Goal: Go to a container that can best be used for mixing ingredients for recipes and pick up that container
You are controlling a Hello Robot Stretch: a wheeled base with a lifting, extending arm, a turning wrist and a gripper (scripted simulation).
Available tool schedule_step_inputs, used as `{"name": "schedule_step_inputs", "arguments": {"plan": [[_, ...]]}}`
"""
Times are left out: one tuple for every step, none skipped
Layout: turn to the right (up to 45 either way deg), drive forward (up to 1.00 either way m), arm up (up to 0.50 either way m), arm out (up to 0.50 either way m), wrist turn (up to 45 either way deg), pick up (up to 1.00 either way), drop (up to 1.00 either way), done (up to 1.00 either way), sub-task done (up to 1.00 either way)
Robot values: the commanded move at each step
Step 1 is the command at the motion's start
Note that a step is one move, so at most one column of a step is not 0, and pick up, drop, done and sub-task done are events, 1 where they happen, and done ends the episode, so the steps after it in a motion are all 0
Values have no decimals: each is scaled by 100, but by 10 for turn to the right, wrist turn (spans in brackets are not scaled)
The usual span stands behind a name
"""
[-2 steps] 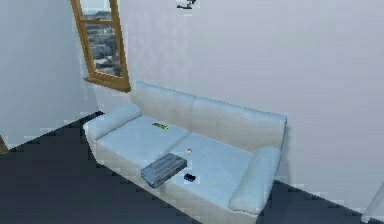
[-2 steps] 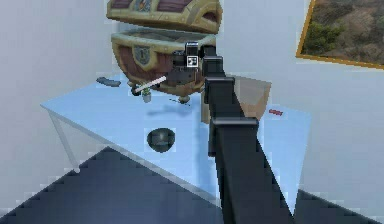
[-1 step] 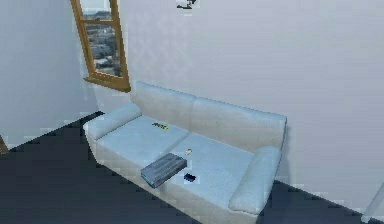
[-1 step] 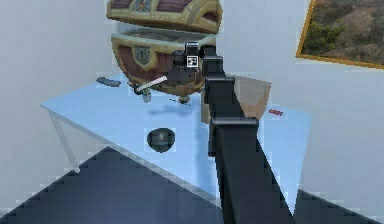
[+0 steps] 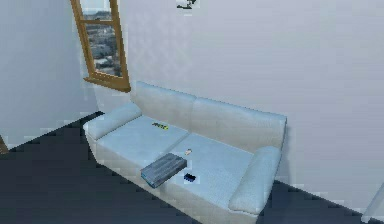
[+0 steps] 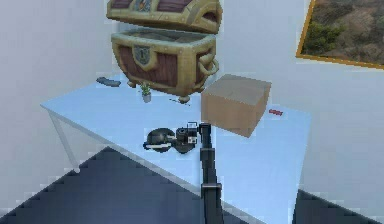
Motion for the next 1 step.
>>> {"name": "schedule_step_inputs", "arguments": {"plan": [[0, 0, 0, 0, 0, 100, 0, 0, 0]]}}
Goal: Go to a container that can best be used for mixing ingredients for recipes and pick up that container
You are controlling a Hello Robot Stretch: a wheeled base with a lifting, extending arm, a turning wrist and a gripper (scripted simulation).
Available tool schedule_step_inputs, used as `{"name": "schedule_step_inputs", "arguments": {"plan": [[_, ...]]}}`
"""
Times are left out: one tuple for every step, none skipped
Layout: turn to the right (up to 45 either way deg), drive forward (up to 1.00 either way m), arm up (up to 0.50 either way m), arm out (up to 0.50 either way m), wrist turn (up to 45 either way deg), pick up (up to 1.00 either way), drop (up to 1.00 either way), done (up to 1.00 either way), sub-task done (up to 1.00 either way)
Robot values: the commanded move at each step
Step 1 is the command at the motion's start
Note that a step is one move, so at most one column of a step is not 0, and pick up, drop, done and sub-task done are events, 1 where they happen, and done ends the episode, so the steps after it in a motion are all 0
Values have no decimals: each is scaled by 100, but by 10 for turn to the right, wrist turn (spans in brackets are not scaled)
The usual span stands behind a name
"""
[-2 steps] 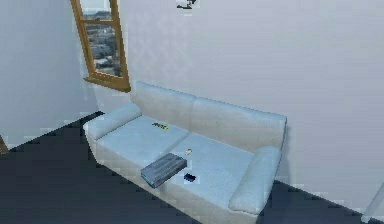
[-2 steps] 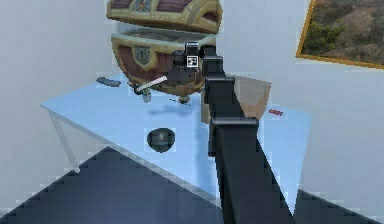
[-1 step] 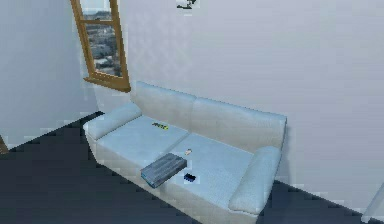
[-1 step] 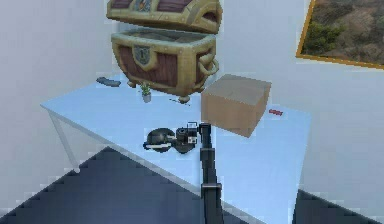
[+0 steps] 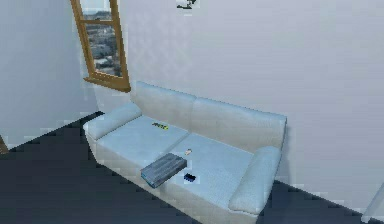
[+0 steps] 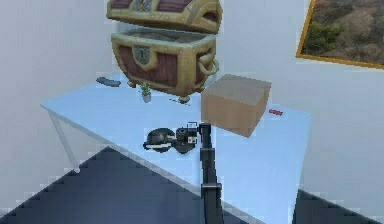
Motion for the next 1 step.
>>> {"name": "schedule_step_inputs", "arguments": {"plan": [[0, 0, 10, 0, 0, 0, 0, 0, 0]]}}
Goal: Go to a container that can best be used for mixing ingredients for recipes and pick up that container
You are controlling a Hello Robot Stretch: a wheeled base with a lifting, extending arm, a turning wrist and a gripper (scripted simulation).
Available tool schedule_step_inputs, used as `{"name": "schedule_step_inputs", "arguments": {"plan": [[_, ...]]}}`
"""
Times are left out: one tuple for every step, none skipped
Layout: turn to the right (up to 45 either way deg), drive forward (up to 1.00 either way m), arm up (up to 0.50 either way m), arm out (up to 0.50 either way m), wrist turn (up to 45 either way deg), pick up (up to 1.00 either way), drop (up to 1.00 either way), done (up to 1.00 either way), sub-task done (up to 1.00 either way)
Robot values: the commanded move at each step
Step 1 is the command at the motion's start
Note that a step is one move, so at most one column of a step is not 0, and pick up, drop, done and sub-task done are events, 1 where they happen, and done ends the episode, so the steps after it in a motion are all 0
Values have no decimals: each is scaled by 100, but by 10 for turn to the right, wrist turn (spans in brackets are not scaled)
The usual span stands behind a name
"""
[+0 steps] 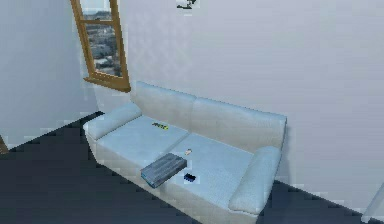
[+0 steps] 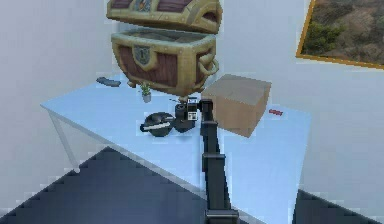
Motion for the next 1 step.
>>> {"name": "schedule_step_inputs", "arguments": {"plan": [[0, 0, 0, 0, 0, 0, 0, 100, 0]]}}
